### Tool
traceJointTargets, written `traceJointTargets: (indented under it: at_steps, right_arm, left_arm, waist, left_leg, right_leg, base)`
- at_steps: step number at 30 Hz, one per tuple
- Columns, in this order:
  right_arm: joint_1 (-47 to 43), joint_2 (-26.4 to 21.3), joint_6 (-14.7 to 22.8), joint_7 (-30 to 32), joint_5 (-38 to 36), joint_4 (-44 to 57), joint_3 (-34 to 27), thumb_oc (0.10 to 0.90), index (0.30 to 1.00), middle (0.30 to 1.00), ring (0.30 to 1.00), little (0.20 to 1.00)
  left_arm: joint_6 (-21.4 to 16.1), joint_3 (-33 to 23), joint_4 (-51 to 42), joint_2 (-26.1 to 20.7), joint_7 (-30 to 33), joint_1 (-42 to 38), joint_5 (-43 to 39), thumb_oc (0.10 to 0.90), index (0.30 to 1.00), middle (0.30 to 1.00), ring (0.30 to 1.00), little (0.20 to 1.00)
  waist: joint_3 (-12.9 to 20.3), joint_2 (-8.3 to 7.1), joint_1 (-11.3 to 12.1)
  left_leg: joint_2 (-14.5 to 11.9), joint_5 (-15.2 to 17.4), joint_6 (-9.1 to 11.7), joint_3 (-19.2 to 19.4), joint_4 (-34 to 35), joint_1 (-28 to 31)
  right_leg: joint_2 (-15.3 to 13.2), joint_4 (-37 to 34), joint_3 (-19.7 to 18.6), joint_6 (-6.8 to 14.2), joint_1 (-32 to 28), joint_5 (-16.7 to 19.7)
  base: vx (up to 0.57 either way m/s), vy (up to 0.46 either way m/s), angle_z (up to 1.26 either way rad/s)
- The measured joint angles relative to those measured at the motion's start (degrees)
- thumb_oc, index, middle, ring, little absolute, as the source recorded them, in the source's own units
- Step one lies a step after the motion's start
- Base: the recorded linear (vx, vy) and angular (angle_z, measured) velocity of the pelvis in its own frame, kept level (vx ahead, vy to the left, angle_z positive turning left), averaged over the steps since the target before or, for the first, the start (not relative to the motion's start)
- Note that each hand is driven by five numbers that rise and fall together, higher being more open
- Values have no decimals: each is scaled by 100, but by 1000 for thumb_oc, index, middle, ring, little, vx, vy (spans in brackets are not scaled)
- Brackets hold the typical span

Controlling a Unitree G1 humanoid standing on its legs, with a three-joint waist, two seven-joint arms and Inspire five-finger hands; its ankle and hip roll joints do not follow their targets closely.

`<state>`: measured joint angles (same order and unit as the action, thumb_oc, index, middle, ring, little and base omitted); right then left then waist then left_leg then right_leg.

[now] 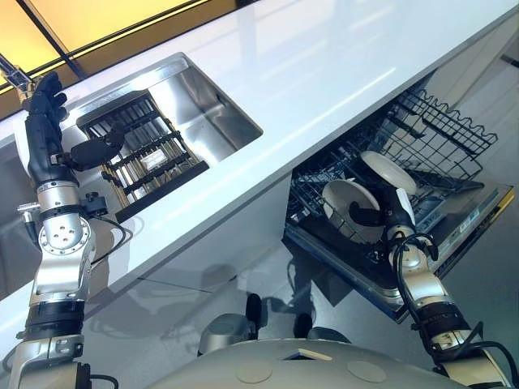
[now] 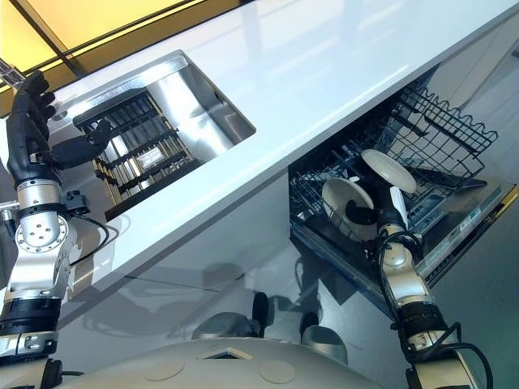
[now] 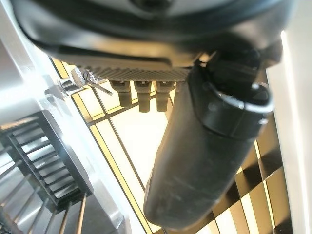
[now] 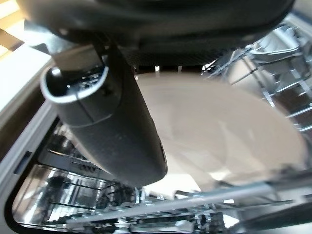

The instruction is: Pick up plates and place into dishwasher.

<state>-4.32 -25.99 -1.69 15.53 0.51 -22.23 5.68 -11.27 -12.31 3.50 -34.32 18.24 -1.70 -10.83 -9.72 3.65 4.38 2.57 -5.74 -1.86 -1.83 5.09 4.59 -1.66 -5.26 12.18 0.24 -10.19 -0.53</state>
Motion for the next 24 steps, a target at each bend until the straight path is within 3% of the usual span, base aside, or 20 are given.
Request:
traceJointTargets:
  at_steps: [4,10,13,16,24]
  right_arm:
    - [-72,64,573,281,-188,406,-5,800,900,900,900,900]
    - [-235,297,1825,812,-782,1296,-138,800,900,900,900,900]
    - [-319,552,2516,1126,-952,1515,-566,800,900,900,900,900]
    - [-327,614,2888,1307,-1112,1594,-936,800,900,900,900,900]
    - [324,675,2871,1294,-1395,1388,-1585,800,900,900,900,900]
  left_arm:
    - [0,139,15,24,-42,0,-2,800,900,900,900,900]
    - [-1,143,16,185,-78,0,-1,800,900,900,900,900]
    - [-1,222,49,226,-121,0,1,800,900,900,900,900]
    - [-1,309,105,250,-184,26,4,800,900,900,900,900]
    - [-2,292,154,369,-394,318,7,800,900,900,900,900]
  waist:
    - [-8,78,16]
    - [-9,133,-10]
    - [-9,137,-9]
    - [-7,139,-27]
    - [-5,142,-262]
  left_leg:
    - [18,-1,0,-9,0,-13]
    - [38,-19,-28,5,-1,-23]
    - [49,-18,-29,6,-1,-24]
    - [52,-17,-28,21,0,-22]
    - [39,-2,-23,69,0,-20]
  right_leg:
    - [-17,0,0,10,7,-6]
    - [-38,1,-16,27,25,-18]
    - [-48,1,-40,39,25,-26]
    - [-52,1,-51,43,28,-28]
    - [-47,2,-102,43,54,-28]
  base:
    - [1,8,2]
    - [0,0,0]
    - [0,0,0]
    - [0,0,0]
    - [6,-12,-3]
